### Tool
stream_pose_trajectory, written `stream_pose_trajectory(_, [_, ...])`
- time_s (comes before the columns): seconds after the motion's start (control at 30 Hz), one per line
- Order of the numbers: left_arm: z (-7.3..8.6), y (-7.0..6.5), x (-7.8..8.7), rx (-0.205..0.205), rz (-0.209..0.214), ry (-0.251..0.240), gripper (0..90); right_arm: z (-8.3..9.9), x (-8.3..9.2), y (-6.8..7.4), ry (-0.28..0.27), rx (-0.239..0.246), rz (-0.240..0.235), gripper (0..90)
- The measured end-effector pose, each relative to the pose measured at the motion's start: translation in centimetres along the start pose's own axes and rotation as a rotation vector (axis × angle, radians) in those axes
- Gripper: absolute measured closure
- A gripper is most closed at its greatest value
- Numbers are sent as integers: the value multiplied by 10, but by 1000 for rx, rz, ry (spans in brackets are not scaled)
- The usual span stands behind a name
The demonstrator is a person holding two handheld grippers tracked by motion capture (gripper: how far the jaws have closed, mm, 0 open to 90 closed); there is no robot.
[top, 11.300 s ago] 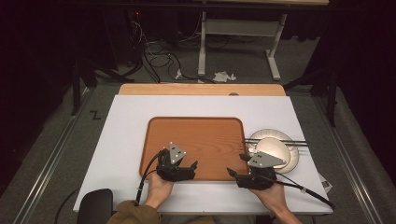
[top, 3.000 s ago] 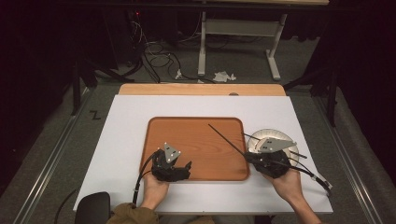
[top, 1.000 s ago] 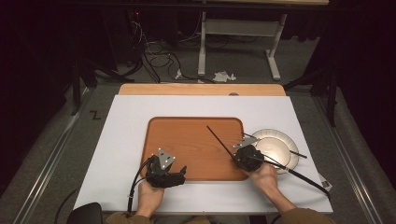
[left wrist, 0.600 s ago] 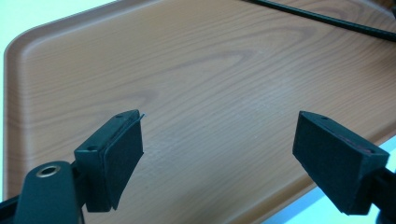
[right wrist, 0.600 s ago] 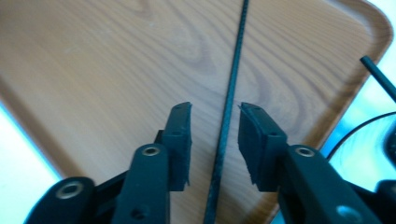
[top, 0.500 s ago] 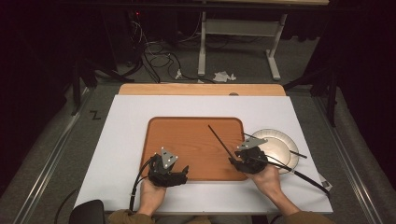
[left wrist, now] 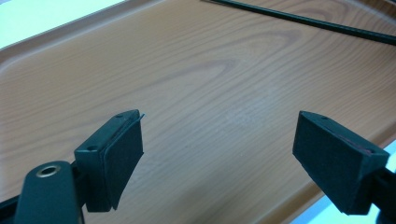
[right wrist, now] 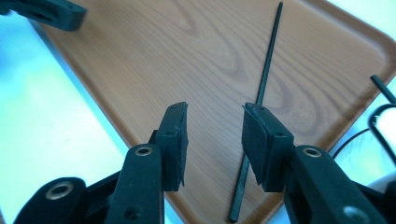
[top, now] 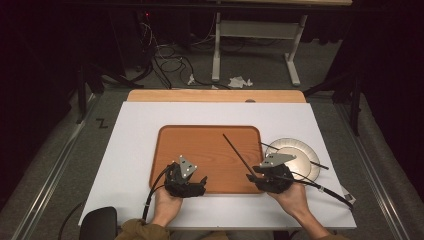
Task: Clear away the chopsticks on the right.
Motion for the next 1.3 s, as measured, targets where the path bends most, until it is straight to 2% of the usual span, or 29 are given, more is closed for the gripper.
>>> stream_pose_trajectory(0.13, [-3, -2, -4, -9, 11, 2, 164, 1, 9, -1, -20, -4, 8, 600])
stream_pose_trajectory(0.37, [-7, -3, -9, -20, 29, 5, 165, 4, 29, -8, -51, -24, 50, 591])
stream_pose_trajectory(0.57, [-9, -3, -11, -24, 34, 5, 164, 5, 45, -19, -91, -53, 72, 607])
stream_pose_trajectory(0.63, [-9, -3, -10, -24, 32, 5, 164, 6, 48, -24, -105, -78, 62, 606])
stream_pose_trajectory(0.73, [-9, -3, -9, -26, 34, 4, 164, 12, 55, -36, -119, -118, 93, 602])
stream_pose_trajectory(0.8, [-9, -3, -9, -28, 35, 2, 164, 14, 61, -44, -133, -122, 108, 605])
stream_pose_trajectory(0.97, [-9, -4, -9, -31, 37, 9, 165, 21, 69, -61, -136, -177, 140, 603])
stream_pose_trajectory(1.07, [-9, -4, -8, -31, 41, 11, 164, 27, 72, -75, -156, -213, 172, 588])
stream_pose_trajectory(1.13, [-9, -4, -8, -31, 41, 15, 164, 31, 73, -82, -147, -232, 208, 591])
stream_pose_trajectory(1.23, [-8, -3, -6, -31, 38, 14, 164, 38, 73, -93, -146, -271, 211, 607])
stream_pose_trajectory(1.3, [-7, -3, -5, -31, 35, 16, 164, 41, 72, -101, -138, -277, 218, 613])
Point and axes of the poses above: each handheld gripper's, and its own axes: x roughly backward along the jaws, z roughly out of its underside, y roughly to its left, the point moved 1 cm from there along -x, roughly forward along the jaws, and after that the axes turned 14 degrees about z, right-handed, at the moved point
